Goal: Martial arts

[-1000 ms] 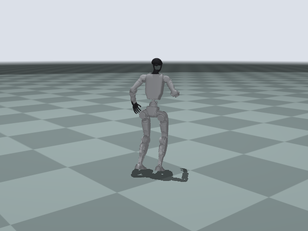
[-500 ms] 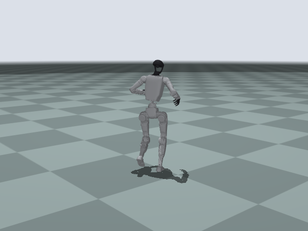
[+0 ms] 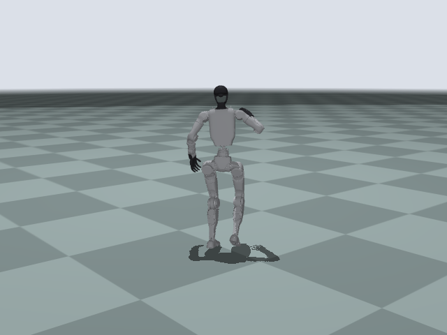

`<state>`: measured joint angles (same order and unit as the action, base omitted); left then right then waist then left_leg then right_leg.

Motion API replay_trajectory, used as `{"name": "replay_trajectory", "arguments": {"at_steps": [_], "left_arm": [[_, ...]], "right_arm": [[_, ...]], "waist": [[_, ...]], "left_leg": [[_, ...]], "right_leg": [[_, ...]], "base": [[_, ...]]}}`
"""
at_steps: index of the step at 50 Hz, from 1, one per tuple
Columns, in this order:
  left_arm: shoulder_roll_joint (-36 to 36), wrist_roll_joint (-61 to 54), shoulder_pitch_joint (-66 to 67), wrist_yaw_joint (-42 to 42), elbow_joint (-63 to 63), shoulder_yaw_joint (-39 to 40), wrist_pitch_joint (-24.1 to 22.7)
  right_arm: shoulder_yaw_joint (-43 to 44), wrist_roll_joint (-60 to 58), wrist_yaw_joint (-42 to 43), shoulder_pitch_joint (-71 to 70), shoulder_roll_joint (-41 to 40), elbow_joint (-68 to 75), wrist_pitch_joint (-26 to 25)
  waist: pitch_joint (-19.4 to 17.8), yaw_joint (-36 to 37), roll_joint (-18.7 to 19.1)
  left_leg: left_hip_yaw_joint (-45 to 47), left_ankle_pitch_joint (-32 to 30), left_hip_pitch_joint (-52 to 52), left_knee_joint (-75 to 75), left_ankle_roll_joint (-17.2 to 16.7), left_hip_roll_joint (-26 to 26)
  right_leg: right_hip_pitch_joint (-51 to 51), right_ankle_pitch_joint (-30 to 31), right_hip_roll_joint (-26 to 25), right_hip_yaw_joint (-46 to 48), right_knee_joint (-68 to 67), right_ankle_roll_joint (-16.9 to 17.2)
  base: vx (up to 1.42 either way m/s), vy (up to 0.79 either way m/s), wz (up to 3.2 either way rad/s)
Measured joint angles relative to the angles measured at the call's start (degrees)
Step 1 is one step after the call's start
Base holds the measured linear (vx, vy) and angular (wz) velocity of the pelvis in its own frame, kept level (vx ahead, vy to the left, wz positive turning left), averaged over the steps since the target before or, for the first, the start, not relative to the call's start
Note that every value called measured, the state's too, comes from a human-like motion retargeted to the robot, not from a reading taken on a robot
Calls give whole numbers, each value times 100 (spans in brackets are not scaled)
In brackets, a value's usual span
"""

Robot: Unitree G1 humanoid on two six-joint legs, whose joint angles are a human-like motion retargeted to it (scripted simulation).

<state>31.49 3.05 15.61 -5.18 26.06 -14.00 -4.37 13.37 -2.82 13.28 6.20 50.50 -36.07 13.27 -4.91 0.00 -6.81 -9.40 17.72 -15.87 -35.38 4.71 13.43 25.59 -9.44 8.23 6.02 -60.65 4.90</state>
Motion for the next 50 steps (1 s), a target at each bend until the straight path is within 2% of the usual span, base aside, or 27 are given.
{"name": "replay_trajectory", "arguments": {"at_steps": [4,8,10,12,15,18,20,25,27,30,32,33,36,40,45,50], "left_arm": [[-545,-61,333,82,2571,170,297],[-946,-141,462,34,4016,521,359],[-1158,-228,403,-1,4363,599,373],[-1357,-351,321,16,4484,620,408],[-1493,-674,-44,6,4507,734,484],[-1424,-1167,-376,-101,4087,979,499],[-1275,-1553,-506,-219,3480,1165,468],[-836,-2736,-450,-437,782,1791,187],[-768,-3331,-400,-477,-524,2220,16],[-847,-4210,-444,-563,-2242,2929,-288],[-1021,-4793,-484,-667,-3118,3334,-379],[-1131,-5065,-490,-759,-3416,3470,-399],[-1407,-5787,-386,-1128,-3849,3662,-233],[-1544,-6162,-98,-1546,-3827,3628,146],[-1334,-6062,-50,-1855,-3660,3498,442],[-1025,-5797,-112,-1980,-3710,3211,551]], "right_arm": [[460,-863,840,-881,1629,222,-316],[702,-1237,1131,-1193,2685,412,-582],[667,-1278,1146,-1338,2808,265,-584],[564,-1247,1070,-1386,2611,-30,-509],[256,-1114,784,-1387,1913,-212,-399],[-90,-1029,305,-1074,1011,117,-332],[-281,-1009,-48,-732,439,594,-332],[-515,-1015,-625,109,-485,2696,-596],[-551,-912,-734,278,-672,3783,-778],[-610,-635,-851,386,-864,5546,-1097],[-753,-292,-936,218,-992,7037,-1233],[-810,-94,-1008,174,-1094,7750,-1327],[-946,440,-1327,36,-1441,9583,-1570],[-1101,780,-1776,-94,-1811,10827,-1732],[-1499,830,-2106,-440,-2064,11023,-1726],[-2059,730,-2280,-720,-2236,10367,-1611]], "waist": [[227,464,-202],[234,509,-270],[218,337,-297],[227,83,-277],[292,-227,-226],[391,-401,-108],[426,-423,-31],[310,-177,203],[232,20,355],[67,400,668],[-76,636,933],[-129,717,1023],[-245,899,1185],[-342,1052,1258],[-384,1032,1226],[-332,971,1300]], "left_leg": [[305,-38,-403,-326,3,-218],[650,296,-659,-539,257,-417],[743,372,-684,-498,361,-428],[771,433,-683,-504,425,-420],[816,496,-684,-361,492,-444],[815,354,-693,-56,484,-536],[793,138,-644,224,435,-584],[653,-376,-655,203,253,-673],[564,-486,-886,-218,151,-752],[377,-664,-1429,-1236,-136,-961],[254,-1114,-1865,-2030,-463,-1203],[323,-1178,-2057,-2415,-454,-1344],[578,-966,-2476,-3557,-133,-1687],[667,-524,-2634,-4798,229,-1720],[675,-296,-2314,-5210,368,-1552],[668,-199,-1554,-4190,290,-1574]], "right_leg": [[-355,-433,-436,-28,1586,-202],[-116,-439,-662,-174,1673,-277],[260,-65,-781,-474,1221,-88],[694,-349,-987,-837,485,76],[1153,-523,-986,-968,-816,69],[1037,-465,-810,-920,-1323,26],[661,-394,-698,-897,-1125,64],[-914,-313,-820,-1053,952,196],[-1463,-476,-1006,-1111,1883,42],[-1993,-1054,-1273,-965,2831,-475],[-2240,-1112,-1526,-860,3310,-709],[-2314,-1105,-1601,-813,3457,-767],[-2454,-950,-1704,-697,3816,-791],[-2517,-743,-1678,-632,4017,-776],[-2467,-608,-1617,-590,4110,-766],[-2497,-494,-1709,-582,4271,-737]], "base": [[-9,-12,57],[-18,-5,24],[-21,-3,22],[-21,-3,19],[-19,-4,-10],[-17,-6,-21],[-17,-11,-17],[-21,-18,-5],[-26,-25,-17],[-28,-27,-36],[-28,-27,-27],[-27,-26,-3],[-25,-23,11],[-20,-15,4],[-14,-6,4],[-9,1,-3]]}}
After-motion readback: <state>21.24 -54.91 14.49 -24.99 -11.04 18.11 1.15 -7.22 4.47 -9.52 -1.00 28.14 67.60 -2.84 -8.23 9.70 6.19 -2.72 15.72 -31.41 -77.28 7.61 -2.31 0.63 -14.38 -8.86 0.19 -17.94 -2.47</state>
